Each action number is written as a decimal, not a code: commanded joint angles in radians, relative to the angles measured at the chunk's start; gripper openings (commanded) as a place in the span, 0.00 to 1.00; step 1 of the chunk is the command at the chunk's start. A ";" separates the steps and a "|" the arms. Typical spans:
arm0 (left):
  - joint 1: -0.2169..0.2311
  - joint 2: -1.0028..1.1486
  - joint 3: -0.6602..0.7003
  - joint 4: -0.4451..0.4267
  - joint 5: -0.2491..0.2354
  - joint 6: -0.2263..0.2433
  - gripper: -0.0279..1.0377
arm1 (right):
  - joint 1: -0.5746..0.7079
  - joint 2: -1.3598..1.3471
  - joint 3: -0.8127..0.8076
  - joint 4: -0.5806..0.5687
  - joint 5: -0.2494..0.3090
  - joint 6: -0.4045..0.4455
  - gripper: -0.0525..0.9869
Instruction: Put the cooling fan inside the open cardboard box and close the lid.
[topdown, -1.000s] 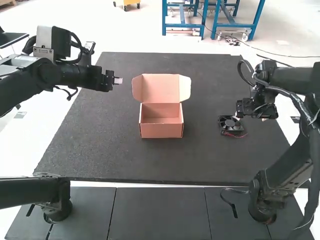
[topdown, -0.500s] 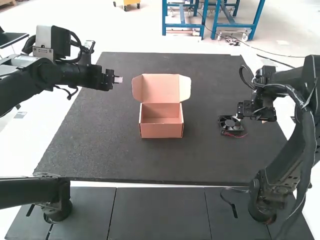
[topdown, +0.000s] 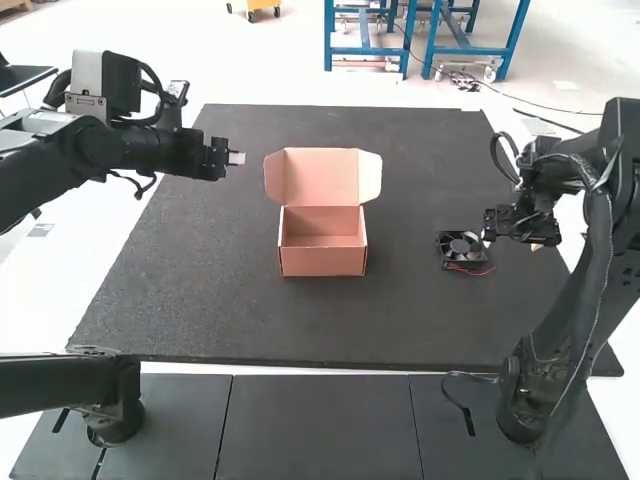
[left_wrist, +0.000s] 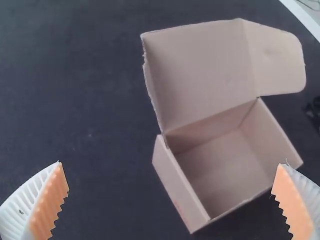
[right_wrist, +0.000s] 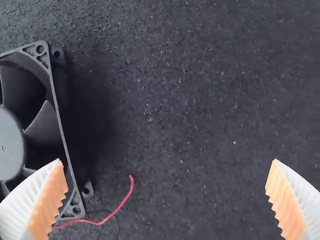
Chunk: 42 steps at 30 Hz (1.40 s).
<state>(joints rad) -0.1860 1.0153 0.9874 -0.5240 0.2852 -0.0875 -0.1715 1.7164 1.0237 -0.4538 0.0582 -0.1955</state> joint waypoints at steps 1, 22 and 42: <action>0.000 -0.012 0.027 0.001 0.009 -0.018 0.93 | -0.006 0.038 0.047 -0.017 -0.044 -0.027 0.92; 0.000 -0.012 0.048 -0.005 0.009 -0.044 0.93 | -0.003 0.178 0.179 -0.103 -0.070 -0.047 0.92; 0.002 -0.012 0.068 -0.004 0.009 -0.063 0.93 | 0.030 0.244 0.193 -0.210 -0.069 -0.035 0.74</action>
<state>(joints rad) -0.1860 1.0153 1.0092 -0.5312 0.2852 -0.1406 -0.1535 1.9377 1.2114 -0.6498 -0.0040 -0.2283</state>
